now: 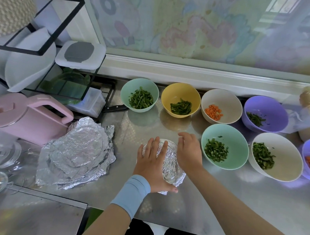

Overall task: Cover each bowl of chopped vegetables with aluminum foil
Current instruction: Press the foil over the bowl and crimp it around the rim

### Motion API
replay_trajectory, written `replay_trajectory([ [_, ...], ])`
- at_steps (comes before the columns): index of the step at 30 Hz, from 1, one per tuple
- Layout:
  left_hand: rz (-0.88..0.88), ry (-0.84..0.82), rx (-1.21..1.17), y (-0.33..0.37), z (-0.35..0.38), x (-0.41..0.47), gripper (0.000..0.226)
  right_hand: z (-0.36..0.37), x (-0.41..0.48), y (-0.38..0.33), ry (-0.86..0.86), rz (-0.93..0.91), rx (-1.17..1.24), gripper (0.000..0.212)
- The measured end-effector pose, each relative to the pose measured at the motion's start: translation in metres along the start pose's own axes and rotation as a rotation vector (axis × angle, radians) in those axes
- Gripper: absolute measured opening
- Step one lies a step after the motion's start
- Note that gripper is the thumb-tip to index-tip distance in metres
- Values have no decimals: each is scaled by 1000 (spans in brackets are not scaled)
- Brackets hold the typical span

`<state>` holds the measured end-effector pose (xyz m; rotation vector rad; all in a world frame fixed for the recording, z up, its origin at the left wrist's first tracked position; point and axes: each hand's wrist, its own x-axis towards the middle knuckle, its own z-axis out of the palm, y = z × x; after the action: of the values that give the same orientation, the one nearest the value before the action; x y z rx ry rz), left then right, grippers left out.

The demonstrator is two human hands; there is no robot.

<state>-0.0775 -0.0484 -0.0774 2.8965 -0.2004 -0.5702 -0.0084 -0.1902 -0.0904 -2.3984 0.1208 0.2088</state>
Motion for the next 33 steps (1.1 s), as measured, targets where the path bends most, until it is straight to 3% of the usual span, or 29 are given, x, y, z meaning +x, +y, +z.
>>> replay_trajectory([
  [2,-9,31,-49,-2,-3,-1,140,2,-10,-8,-67,-265,-62,32],
  [3,-7,67,-106,-6,-4,-2,132,6,-14,-9,-138,-303,-95,34],
  [7,8,300,-398,-27,-4,1,69,13,-11,3,-205,-190,-94,35],
  [10,-55,419,-505,-38,-5,14,40,13,-9,4,-119,-309,-219,35],
  [13,-70,347,-562,-40,-11,31,33,14,-9,-3,-69,-378,-224,34],
  [21,-266,250,-873,-41,-3,44,20,16,1,-4,-159,-59,124,15],
  [29,-256,189,-758,-41,-12,49,19,19,3,-5,-148,-18,152,13],
  [33,-241,198,-884,-39,-10,49,15,18,4,-7,-182,-37,143,11],
])
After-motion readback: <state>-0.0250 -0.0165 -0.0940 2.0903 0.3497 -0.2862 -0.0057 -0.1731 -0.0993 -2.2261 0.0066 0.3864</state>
